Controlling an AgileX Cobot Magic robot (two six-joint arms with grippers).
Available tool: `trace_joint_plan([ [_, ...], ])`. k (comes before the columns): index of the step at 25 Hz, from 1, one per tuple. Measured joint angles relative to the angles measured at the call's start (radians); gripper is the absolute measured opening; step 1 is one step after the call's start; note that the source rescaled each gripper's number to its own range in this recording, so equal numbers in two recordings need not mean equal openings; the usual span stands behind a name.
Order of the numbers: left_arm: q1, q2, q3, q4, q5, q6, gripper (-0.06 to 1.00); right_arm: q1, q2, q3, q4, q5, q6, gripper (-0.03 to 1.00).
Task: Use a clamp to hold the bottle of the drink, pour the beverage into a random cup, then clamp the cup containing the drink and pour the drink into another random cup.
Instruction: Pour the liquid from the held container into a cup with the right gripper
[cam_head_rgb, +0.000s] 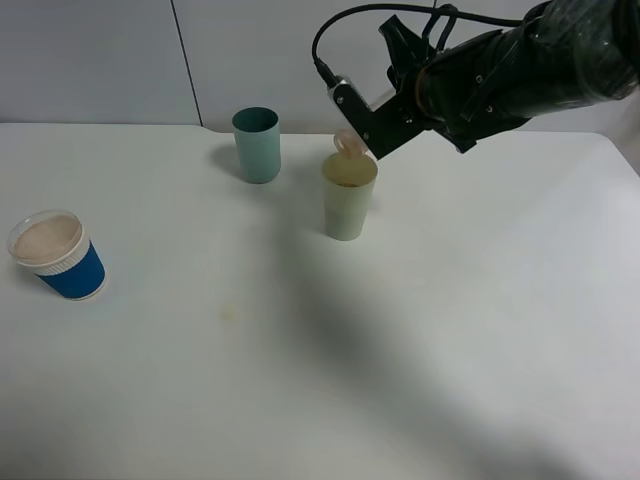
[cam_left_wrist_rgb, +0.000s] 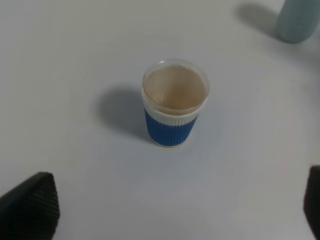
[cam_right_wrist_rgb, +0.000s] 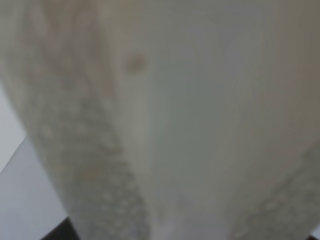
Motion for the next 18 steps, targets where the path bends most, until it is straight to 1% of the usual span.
trace_joint_plan([
  [6,0.000,0.000,0.000,0.000,0.000,0.000,0.97,0.004,0.000,0.000,0.000,0.019,-0.004,0.00],
  [11,0.000,0.000,0.000,0.000,0.000,0.000,0.97,0.004,0.000,0.000,0.000,0.036,-0.068,0.00],
  [12,0.000,0.000,0.000,0.000,0.000,0.000,0.97,0.004,0.000,0.000,0.000,0.042,-0.100,0.00],
  [18,0.000,0.000,0.000,0.000,0.000,0.000,0.97,0.007,0.000,0.000,0.000,0.043,-0.119,0.00],
])
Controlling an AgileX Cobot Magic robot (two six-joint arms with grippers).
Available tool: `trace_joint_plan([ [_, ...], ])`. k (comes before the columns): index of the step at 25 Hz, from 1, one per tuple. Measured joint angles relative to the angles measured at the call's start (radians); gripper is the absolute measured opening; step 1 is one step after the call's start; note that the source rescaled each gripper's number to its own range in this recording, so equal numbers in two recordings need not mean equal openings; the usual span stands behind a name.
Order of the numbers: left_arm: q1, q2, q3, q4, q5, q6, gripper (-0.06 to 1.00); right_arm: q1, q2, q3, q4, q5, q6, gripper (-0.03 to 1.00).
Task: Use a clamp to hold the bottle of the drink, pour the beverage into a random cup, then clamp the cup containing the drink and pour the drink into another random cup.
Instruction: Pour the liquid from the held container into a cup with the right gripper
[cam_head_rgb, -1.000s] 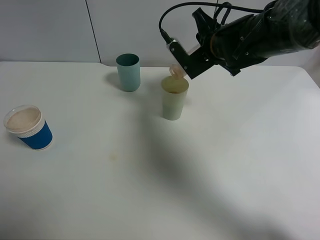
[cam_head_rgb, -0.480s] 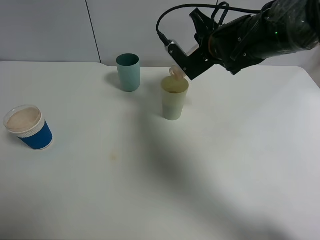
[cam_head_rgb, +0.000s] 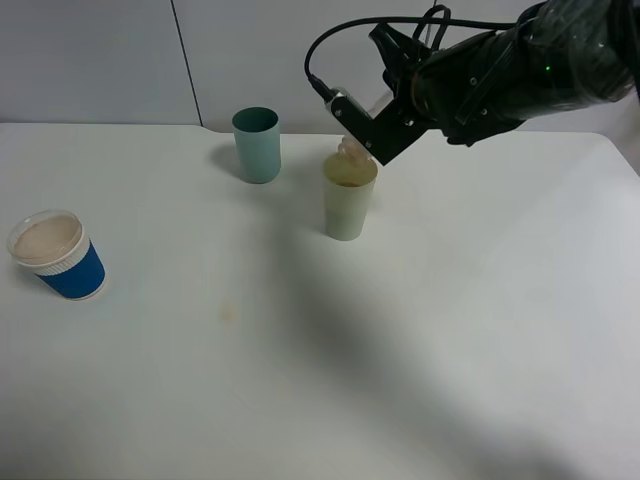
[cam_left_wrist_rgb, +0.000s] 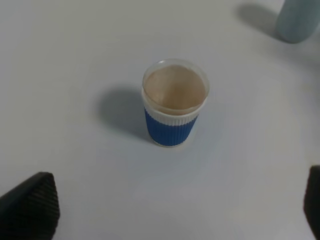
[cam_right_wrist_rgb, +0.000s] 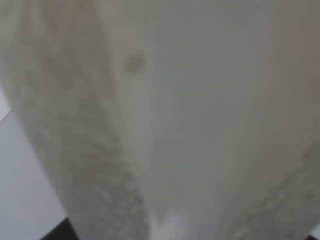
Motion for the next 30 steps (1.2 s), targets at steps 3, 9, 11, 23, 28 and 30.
trace_joint_plan([
  [3,0.000,0.000,0.000,0.000,0.000,0.000,0.97,0.029,0.000,-0.010,0.000,0.000,-0.004,0.00],
  [9,0.000,0.000,0.000,0.000,0.000,0.000,0.97,0.033,0.000,-0.042,0.000,0.000,-0.005,0.00],
  [11,0.000,0.000,0.000,0.000,0.000,0.000,0.97,0.033,0.000,-0.073,-0.004,0.003,-0.005,0.00],
  [23,0.000,0.000,0.000,0.000,0.000,0.000,0.97,0.033,0.000,-0.073,-0.007,0.003,-0.005,0.00],
  [28,0.000,0.000,0.000,0.000,0.000,0.000,0.97,0.033,0.000,-0.073,0.010,0.003,0.007,0.00],
  [30,0.000,0.000,0.000,0.000,0.000,0.000,0.97,0.033,0.000,-0.073,0.060,0.005,0.018,0.00],
])
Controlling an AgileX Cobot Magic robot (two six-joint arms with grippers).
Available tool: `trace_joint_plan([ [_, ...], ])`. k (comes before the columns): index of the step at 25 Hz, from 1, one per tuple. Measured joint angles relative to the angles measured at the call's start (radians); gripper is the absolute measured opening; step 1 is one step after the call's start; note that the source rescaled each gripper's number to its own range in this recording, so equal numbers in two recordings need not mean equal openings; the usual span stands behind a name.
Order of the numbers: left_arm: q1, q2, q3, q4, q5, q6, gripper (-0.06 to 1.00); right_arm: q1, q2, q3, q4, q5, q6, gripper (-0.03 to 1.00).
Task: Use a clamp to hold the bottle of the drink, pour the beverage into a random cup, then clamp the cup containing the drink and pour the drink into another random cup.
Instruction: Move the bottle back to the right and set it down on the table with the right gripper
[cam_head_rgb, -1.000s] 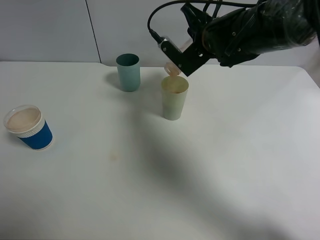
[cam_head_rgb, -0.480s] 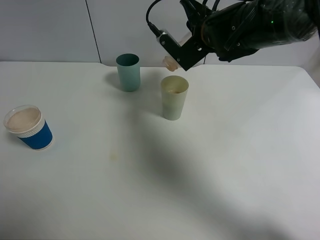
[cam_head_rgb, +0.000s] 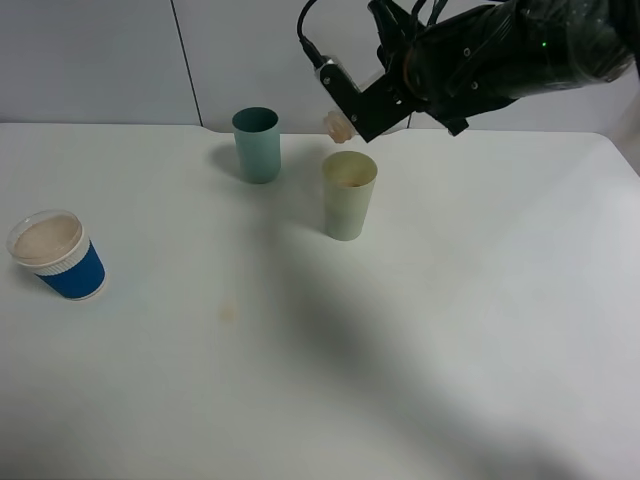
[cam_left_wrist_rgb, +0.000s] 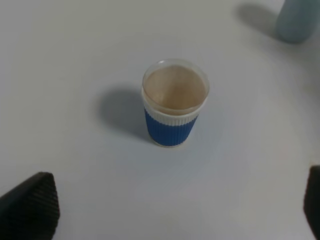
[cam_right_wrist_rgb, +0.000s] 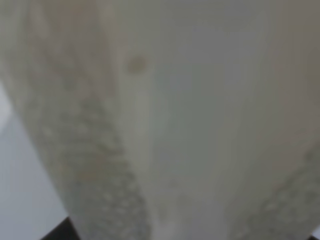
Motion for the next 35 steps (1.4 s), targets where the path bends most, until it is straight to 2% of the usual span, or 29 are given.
trace_joint_plan([
  [8,0.000,0.000,0.000,0.000,0.000,0.000,0.97,0.000,0.000,0.000,0.126,0.001,0.052,0.00],
  [9,0.000,0.000,0.000,0.000,0.000,0.000,0.97,0.000,0.000,0.000,0.188,0.002,0.095,0.00],
  [11,0.000,0.000,0.000,0.000,0.000,0.000,0.97,-0.005,0.000,0.000,0.232,0.002,0.159,0.00],
  [13,0.000,0.000,0.000,0.000,0.000,0.000,0.97,-0.014,0.000,0.000,0.252,0.001,0.197,0.00],
  [16,0.000,0.000,0.000,0.000,0.000,0.000,0.97,-0.057,0.000,0.000,0.313,0.002,0.325,0.00],
  [17,0.000,0.000,0.000,0.000,0.000,0.000,0.97,-0.057,0.000,0.000,0.313,0.002,0.325,0.00],
  [18,0.000,0.000,0.000,0.000,0.000,0.000,0.97,-0.097,0.000,0.000,0.365,-0.003,0.452,0.00],
  [20,0.000,0.000,0.000,0.000,0.000,0.000,0.97,-0.109,0.000,0.000,0.391,-0.018,0.499,0.00],
  [26,0.000,0.000,0.000,0.000,0.000,0.000,0.97,-0.117,0.000,0.000,0.431,-0.090,0.597,0.00],
  [27,0.000,0.000,0.000,0.000,0.000,0.000,0.97,-0.120,0.000,0.000,0.440,-0.115,0.639,0.00],
  [30,0.000,0.000,0.000,0.000,0.000,0.000,0.97,-0.160,0.000,0.000,0.455,-0.261,0.898,0.00],
  [35,0.000,0.000,0.000,0.000,0.000,0.000,0.97,-0.182,0.000,0.000,0.455,-0.318,0.994,0.00],
])
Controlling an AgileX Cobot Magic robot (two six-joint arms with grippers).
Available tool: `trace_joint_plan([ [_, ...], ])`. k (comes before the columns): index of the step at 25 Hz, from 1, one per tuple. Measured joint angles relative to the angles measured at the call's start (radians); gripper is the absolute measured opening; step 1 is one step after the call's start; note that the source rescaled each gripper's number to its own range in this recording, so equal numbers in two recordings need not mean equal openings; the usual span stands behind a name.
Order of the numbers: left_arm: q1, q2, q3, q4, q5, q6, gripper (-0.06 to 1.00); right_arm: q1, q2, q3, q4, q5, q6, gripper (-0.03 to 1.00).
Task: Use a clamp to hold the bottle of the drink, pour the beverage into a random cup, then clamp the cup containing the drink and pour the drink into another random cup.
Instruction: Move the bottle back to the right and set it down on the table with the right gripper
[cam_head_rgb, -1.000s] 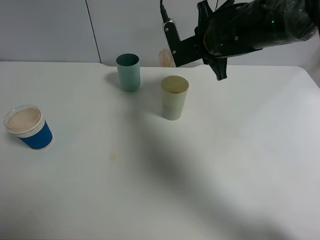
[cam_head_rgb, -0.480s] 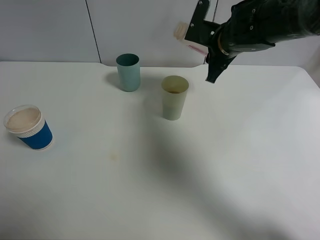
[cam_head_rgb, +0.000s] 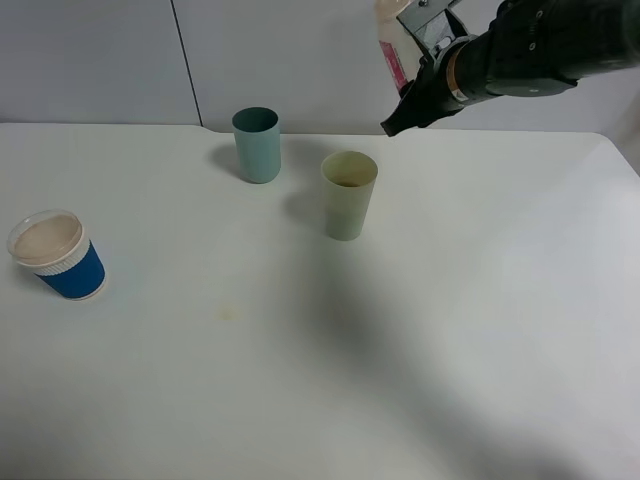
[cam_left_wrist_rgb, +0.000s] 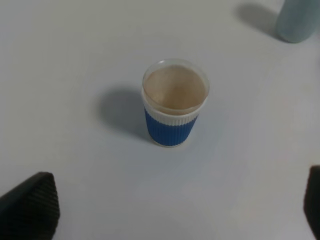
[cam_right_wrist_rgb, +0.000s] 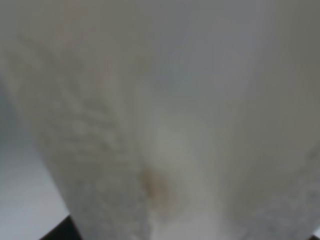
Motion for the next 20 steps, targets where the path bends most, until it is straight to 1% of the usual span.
trace_joint_plan([
  [2,0.000,0.000,0.000,0.000,0.000,0.000,0.97,-0.022,0.000,0.000,0.000,-0.048,0.078,0.00],
  [5,0.000,0.000,0.000,0.000,0.000,0.000,0.97,-0.051,0.000,0.000,0.000,-0.109,0.146,0.00],
  [9,0.000,0.000,0.000,0.000,0.000,0.000,0.97,-0.072,0.000,0.000,0.000,-0.128,0.156,0.00],
  [13,0.000,0.000,0.000,0.000,0.000,0.000,0.97,-0.115,0.000,0.002,0.071,-0.163,0.161,0.00],
  [14,0.000,0.000,0.000,0.000,0.000,0.000,0.97,-0.133,0.000,0.011,0.089,-0.188,0.161,0.00],
  [15,0.000,0.000,0.000,0.000,0.000,0.000,0.97,-0.147,-0.002,0.022,0.104,-0.212,0.159,0.00],
  [16,0.000,0.000,0.000,0.000,0.000,0.000,0.97,-0.181,-0.004,0.059,0.152,-0.263,0.134,0.00],
  [17,0.000,0.000,0.000,0.000,0.000,0.000,0.97,-0.198,-0.007,0.086,0.191,-0.292,0.091,0.00],
  [19,0.000,0.000,0.000,0.000,0.000,0.000,0.97,-0.227,-0.017,0.147,0.299,-0.336,-0.026,0.00],
  [20,0.000,0.000,0.000,-0.001,0.000,0.000,0.97,-0.227,-0.017,0.147,0.299,-0.336,-0.026,0.00],
])
